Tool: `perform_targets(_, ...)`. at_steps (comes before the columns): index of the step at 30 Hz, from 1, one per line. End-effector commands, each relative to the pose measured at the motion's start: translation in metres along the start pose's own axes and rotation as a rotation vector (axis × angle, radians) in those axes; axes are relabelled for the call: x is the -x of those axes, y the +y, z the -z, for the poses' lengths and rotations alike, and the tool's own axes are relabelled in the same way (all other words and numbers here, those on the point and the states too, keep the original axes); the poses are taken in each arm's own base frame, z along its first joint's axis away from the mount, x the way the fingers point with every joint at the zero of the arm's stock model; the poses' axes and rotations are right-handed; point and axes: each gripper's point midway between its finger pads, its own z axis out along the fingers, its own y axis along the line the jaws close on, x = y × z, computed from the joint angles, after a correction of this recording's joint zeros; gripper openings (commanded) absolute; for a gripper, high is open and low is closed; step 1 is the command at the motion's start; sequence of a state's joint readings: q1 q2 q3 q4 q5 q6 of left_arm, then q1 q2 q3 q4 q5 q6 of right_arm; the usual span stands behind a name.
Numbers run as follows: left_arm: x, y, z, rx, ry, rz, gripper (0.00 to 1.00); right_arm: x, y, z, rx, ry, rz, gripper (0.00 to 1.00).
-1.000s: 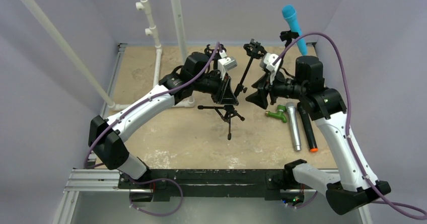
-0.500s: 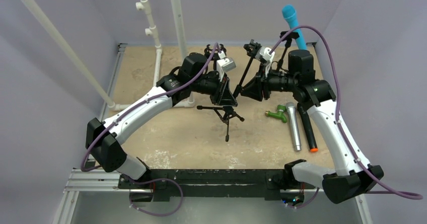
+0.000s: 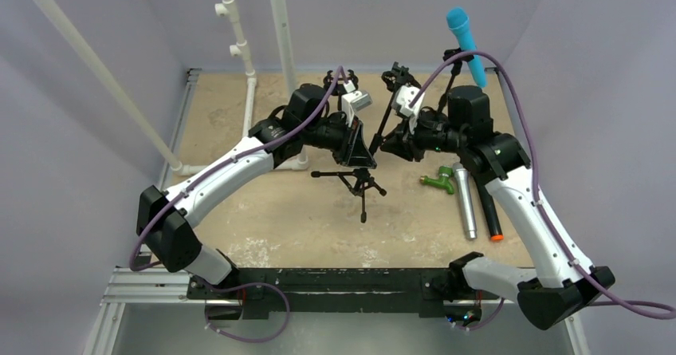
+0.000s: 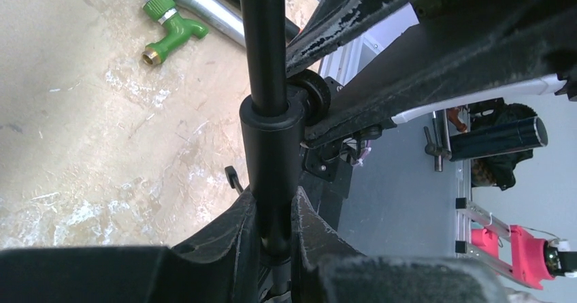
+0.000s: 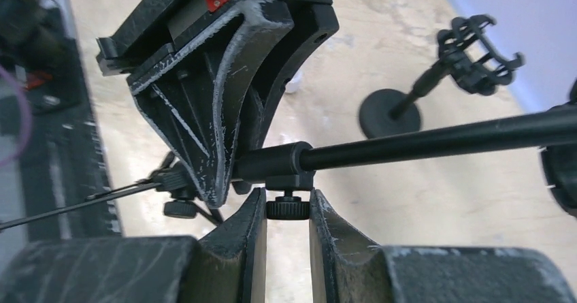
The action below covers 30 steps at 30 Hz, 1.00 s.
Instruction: Remove the microphone from the stand
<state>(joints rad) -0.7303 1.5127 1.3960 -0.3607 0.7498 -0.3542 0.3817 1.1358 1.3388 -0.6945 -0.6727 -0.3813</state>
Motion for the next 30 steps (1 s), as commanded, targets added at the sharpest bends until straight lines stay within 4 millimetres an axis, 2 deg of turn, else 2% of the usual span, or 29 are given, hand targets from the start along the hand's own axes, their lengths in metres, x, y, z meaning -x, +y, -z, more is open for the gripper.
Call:
perform_targets(1, 0.033, -0.034, 0.005, -0.123, -0.08, -0.07, 0.0, -0.013, -0.05, 0.01, -0.26, 0.159, 0.249, 0.0)
perform_targets(6, 0.03, -0.023, -0.007, -0.119, -0.056, -0.038, 0.0, -0.016, -0.065, 0.011, -0.345, 0.231, 0.352, 0.0)
perform_targets(10, 0.031, -0.019, -0.011, -0.116, -0.047, -0.033, 0.0, -0.021, -0.069, 0.013, -0.39, 0.26, 0.381, 0.08)
perform_targets(12, 0.033, -0.018, -0.012, -0.115, -0.048, -0.034, 0.0, -0.023, -0.07, 0.015, -0.404, 0.267, 0.382, 0.18)
perform_targets(16, 0.036, -0.016, -0.012, -0.107, -0.051, -0.046, 0.0, -0.027, -0.065, 0.021, -0.41, 0.264, 0.358, 0.51)
perform_targets(20, 0.036, -0.011, -0.01, -0.09, -0.054, -0.056, 0.0, -0.022, -0.053, 0.029, -0.386, 0.233, 0.321, 0.68)
perform_targets(25, 0.035, -0.007, -0.004, -0.067, -0.06, -0.077, 0.0, -0.003, -0.041, 0.048, -0.356, 0.146, 0.256, 0.71)
perform_targets(28, 0.033, -0.006, -0.001, -0.057, -0.063, -0.089, 0.0, 0.016, -0.029, 0.06, -0.316, 0.069, 0.236, 0.71)
perform_targets(30, 0.032, -0.005, 0.001, -0.05, -0.064, -0.103, 0.0, 0.026, -0.028, 0.07, -0.331, 0.036, 0.218, 0.71)
